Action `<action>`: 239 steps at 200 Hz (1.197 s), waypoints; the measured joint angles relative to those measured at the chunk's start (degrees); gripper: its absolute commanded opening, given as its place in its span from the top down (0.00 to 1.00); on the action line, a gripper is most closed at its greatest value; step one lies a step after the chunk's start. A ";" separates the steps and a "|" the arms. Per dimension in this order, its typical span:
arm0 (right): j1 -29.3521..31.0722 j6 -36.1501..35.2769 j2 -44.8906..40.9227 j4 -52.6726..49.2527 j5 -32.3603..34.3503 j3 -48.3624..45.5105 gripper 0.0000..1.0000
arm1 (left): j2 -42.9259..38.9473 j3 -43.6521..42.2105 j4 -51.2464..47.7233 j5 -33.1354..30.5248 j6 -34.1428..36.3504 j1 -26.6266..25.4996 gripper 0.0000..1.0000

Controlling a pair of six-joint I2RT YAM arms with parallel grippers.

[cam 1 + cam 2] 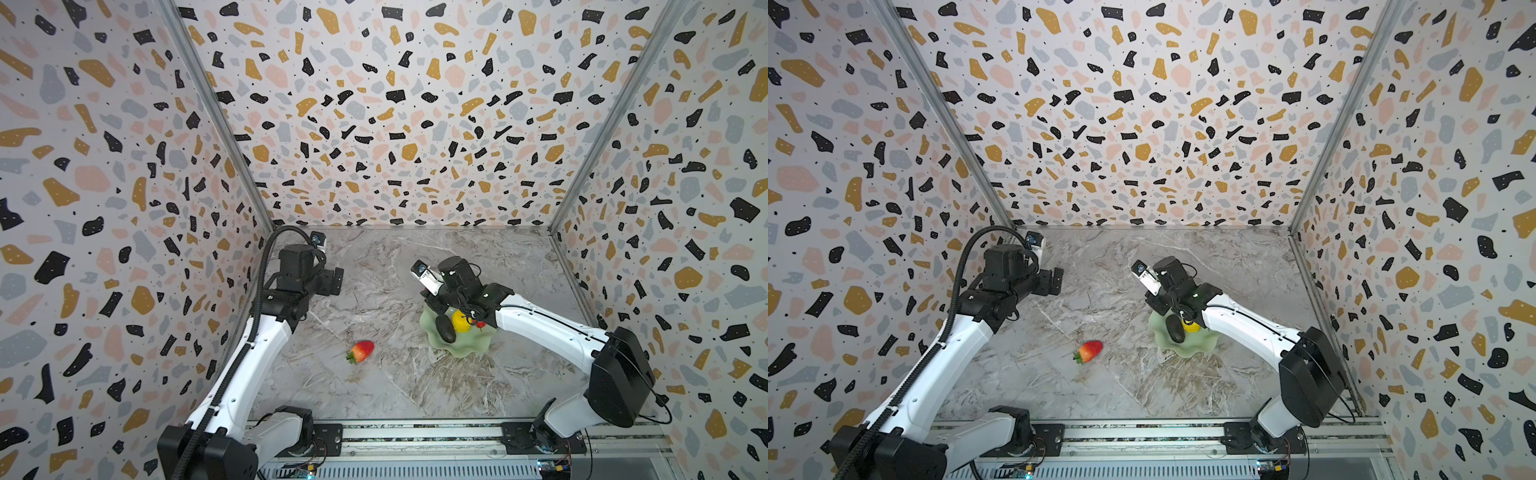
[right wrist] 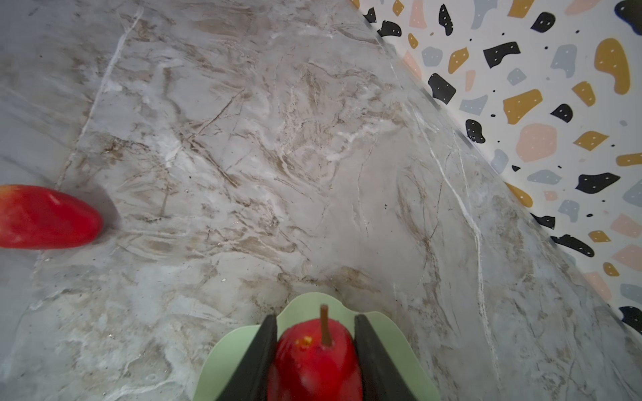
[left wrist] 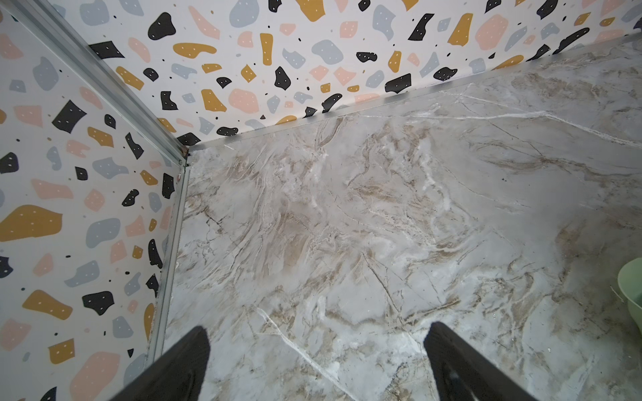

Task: Place and organize the fake fruits in the fruit bowl
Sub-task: 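Carry the mango with the right gripper into the bowl and release it, then move the right gripper to the leafy strawberry and grasp it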

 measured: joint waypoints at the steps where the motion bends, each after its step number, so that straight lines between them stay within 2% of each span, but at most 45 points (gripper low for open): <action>1: -0.09 0.11 0.15 0.11 0.00 0.00 0.88 | -0.02 0.00 0.00 0.00 0.00 0.00 0.00; 91: -5.40 5.07 3.74 8.72 -1.81 -7.65 0.88 | -0.02 0.00 0.00 0.00 0.00 0.00 0.00; 156: -6.88 7.54 4.76 14.45 -2.54 -10.95 0.83 | 0.00 0.00 0.00 0.00 0.00 0.00 0.00; 207: -7.32 8.59 5.16 17.11 -2.60 -12.41 0.68 | 0.02 0.00 0.00 0.02 -0.02 0.00 0.01; 239: -7.61 8.72 5.16 17.66 -2.75 -13.09 0.64 | 0.11 0.00 0.00 0.11 -0.02 0.00 0.00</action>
